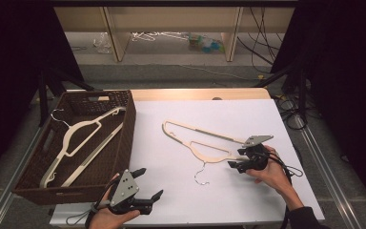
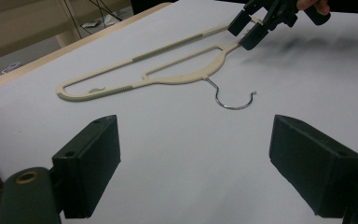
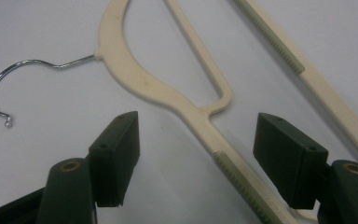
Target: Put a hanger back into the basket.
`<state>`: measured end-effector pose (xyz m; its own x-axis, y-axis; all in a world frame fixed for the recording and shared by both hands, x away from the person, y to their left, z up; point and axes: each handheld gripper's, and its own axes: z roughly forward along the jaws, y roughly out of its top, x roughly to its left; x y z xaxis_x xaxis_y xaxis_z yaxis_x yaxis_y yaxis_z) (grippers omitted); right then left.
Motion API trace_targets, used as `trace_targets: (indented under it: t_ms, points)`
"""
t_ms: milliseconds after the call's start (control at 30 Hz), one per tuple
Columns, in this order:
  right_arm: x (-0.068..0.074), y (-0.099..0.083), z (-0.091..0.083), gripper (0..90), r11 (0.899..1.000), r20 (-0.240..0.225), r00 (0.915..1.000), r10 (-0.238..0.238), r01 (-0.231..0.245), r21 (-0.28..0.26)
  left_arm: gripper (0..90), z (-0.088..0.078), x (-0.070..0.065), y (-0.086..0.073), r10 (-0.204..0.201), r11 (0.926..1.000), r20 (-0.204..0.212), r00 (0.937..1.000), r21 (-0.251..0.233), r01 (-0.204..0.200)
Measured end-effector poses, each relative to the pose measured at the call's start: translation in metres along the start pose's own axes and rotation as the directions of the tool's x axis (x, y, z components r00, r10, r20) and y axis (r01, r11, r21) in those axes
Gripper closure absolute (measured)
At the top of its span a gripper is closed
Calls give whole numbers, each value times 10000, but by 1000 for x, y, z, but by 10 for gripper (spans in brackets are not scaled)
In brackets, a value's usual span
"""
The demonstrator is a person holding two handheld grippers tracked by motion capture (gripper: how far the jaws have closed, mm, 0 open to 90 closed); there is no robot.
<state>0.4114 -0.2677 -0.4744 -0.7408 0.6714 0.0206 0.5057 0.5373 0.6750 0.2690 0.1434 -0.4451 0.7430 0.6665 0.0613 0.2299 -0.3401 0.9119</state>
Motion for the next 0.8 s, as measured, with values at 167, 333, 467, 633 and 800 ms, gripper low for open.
trace_targets:
  t_ms: [167,333,467,633,800]
  points:
    - [-1,2,3,336,10000,45,10000,22,-22,-19,164,0,1,0,138,9999,-59,9999,68,-138]
    - [-3,1,5,395,9997,-74,9999,102,-101,213,164,-1,1,0,174,9998,-85,9998,90,-173]
    - [-3,1,5,401,9991,-291,9996,3,9,423,162,-1,0,0,277,9996,93,9996,4,-277]
    - [1,1,3,425,9958,-604,9979,-242,294,867,162,-1,0,-1,283,9996,85,9996,15,-283]
    - [8,0,0,475,9889,-1070,9912,-785,910,1171,163,-2,1,-1,203,9998,47,9998,-31,-203]
